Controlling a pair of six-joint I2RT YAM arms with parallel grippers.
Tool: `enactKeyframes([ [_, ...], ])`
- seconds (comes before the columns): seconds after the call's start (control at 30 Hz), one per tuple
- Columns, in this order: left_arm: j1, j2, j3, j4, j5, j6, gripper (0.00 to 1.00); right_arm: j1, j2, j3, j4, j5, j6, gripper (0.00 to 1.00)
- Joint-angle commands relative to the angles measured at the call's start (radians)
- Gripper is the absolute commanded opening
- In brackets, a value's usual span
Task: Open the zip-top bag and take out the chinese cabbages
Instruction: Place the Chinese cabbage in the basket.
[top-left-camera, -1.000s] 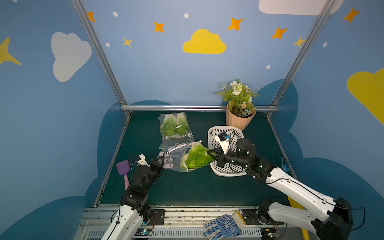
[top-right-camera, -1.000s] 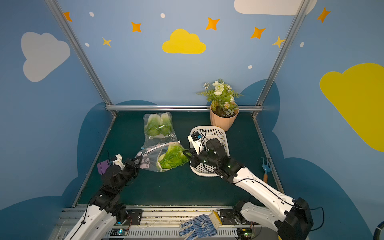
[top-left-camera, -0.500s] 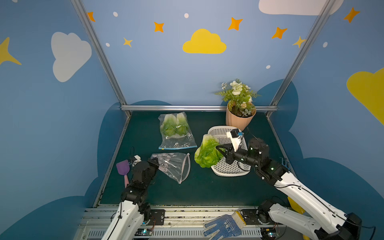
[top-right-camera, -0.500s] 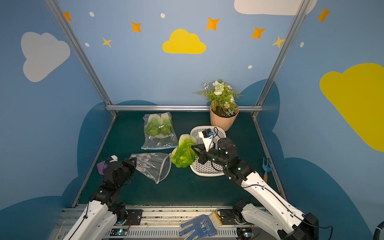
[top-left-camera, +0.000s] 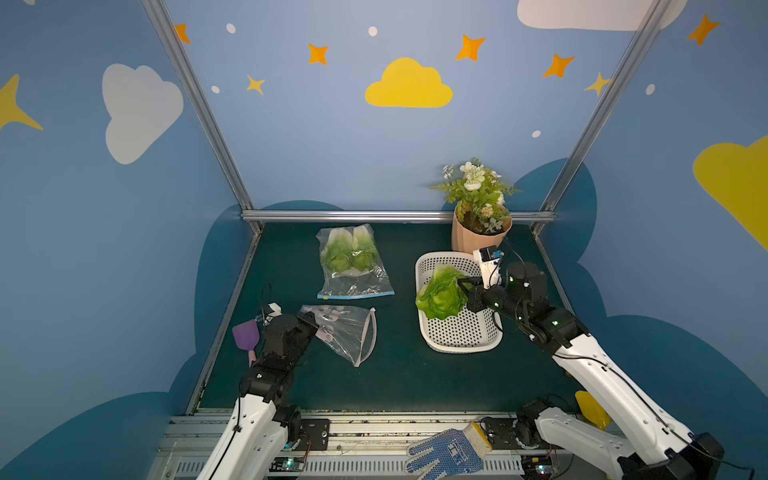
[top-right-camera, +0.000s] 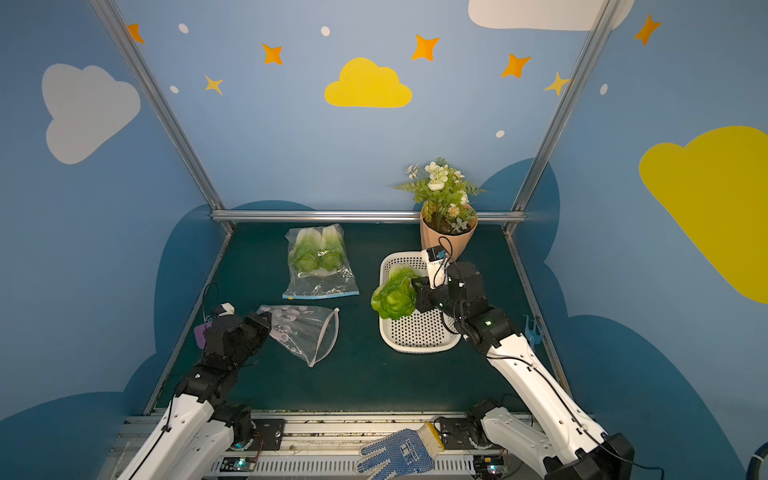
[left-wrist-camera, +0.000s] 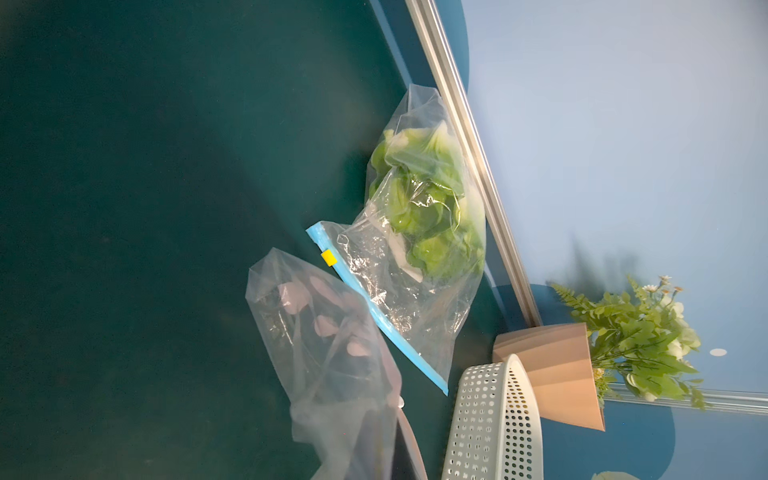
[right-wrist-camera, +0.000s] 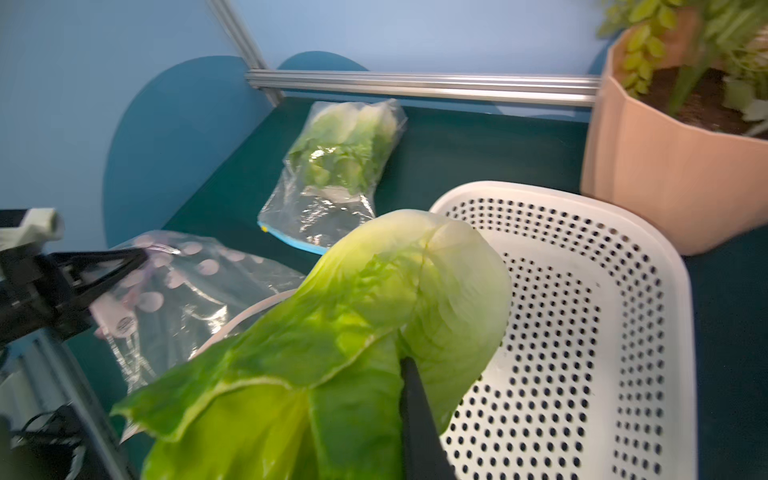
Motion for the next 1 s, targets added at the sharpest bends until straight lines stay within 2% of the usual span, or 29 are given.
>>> enactKeyframes([
  [0.0,0.003,0.01,0.013,-0.024,0.019,0.023,0.05,-0.002,0.04,0.038,-0.04,0.171,0.032,0.0],
  [0.17,0.003,0.038,0.048,-0.033,0.031,0.048,0.05,-0.004,0.191,0.133,-0.133,0.389,0.06,0.0],
  [0.37,0.004,0.082,0.115,-0.076,0.036,0.094,0.05,-0.007,0.378,0.228,-0.158,0.532,0.09,0.0],
  [0.63,0.003,0.123,0.115,-0.026,0.099,0.058,0.05,-0.01,0.621,0.387,-0.2,0.611,0.114,0.0],
  [0.9,0.003,0.146,0.13,-0.008,0.118,0.059,0.05,-0.011,0.766,0.465,-0.213,0.619,0.14,0.0],
  [0.97,0.004,0.15,0.135,-0.011,0.119,0.063,0.05,-0.011,0.788,0.476,-0.207,0.6,0.14,0.07],
])
